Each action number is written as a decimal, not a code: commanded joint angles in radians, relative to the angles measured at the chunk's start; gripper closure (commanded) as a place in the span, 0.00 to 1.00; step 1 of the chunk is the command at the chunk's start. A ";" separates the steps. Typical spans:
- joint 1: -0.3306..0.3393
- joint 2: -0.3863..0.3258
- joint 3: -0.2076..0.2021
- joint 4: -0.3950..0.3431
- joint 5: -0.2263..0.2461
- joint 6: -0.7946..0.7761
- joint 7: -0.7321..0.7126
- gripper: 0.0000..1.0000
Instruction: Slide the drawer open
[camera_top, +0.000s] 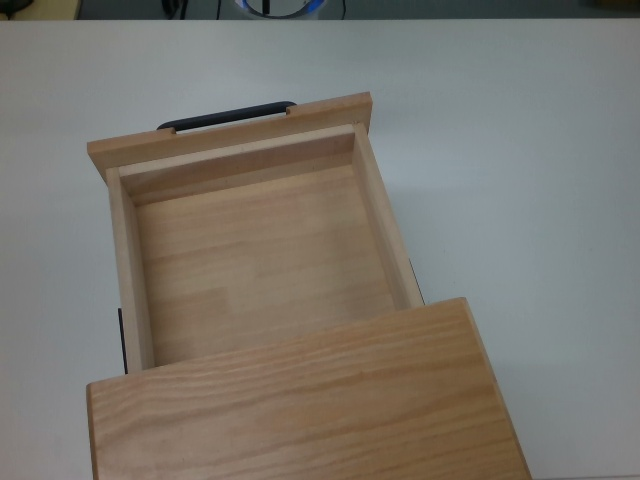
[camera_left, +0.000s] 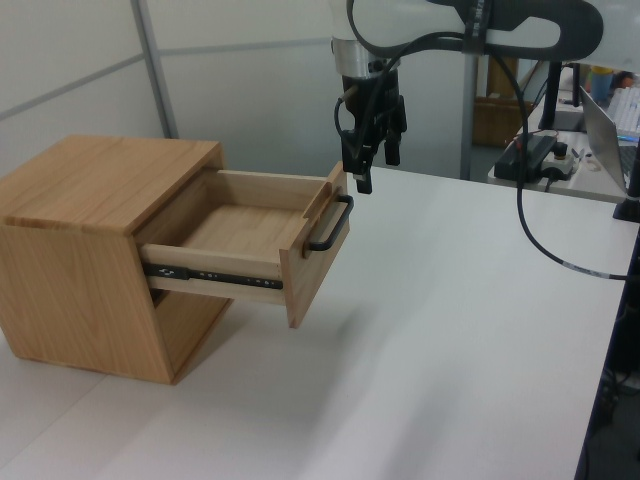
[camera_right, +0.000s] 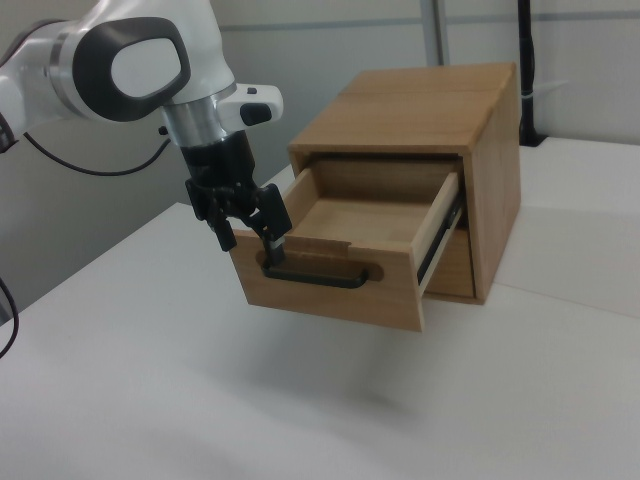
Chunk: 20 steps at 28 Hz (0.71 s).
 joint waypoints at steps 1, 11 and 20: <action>0.007 0.005 -0.006 0.014 0.017 0.010 0.021 0.00; 0.007 0.006 -0.006 0.014 0.015 0.010 0.021 0.00; 0.007 0.006 -0.008 0.015 0.010 0.011 0.019 0.00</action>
